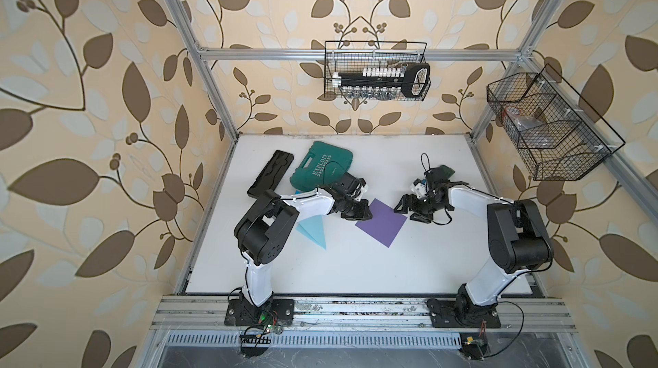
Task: Fold the square paper diagonally
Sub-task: Fold the paper at the center of the board.
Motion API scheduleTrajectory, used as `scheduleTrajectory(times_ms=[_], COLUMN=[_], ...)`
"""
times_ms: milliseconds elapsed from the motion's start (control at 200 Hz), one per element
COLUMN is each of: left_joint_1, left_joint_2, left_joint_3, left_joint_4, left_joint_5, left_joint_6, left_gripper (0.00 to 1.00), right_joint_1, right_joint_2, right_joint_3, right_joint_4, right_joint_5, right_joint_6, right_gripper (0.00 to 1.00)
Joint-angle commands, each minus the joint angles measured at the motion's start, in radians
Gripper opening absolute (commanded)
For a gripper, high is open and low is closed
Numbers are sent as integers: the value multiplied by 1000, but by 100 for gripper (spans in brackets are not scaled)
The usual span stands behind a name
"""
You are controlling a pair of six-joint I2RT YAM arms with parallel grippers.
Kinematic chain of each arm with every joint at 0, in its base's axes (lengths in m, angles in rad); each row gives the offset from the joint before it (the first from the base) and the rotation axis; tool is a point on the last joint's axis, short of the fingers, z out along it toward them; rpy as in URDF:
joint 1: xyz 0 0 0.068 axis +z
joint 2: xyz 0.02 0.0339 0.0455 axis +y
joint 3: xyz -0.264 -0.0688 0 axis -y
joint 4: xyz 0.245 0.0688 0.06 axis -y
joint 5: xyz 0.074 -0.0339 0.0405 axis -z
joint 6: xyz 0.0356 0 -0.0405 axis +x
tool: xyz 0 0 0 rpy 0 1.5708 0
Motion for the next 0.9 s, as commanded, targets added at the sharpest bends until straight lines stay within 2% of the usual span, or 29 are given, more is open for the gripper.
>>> scheduleTrajectory(times_ms=[0, 445, 625, 895], left_joint_1=[-3, -3, -3, -3], left_joint_2=[29, 133, 163, 171], left_joint_3=[26, 34, 61, 66], left_joint_4=[28, 24, -26, -34], left_joint_5=[29, 17, -17, -24], left_joint_6=[21, 38, 60, 64], left_gripper=[18, 16, 15, 15], right_joint_1=[-1, 33, 64, 111], right_joint_2=[46, 53, 16, -3], right_joint_3=[6, -76, -109, -141], right_joint_4=[9, 96, 185, 361], right_joint_5=[-16, -206, -298, -411], right_joint_6=[12, 70, 92, 212], right_gripper=[79, 76, 83, 90])
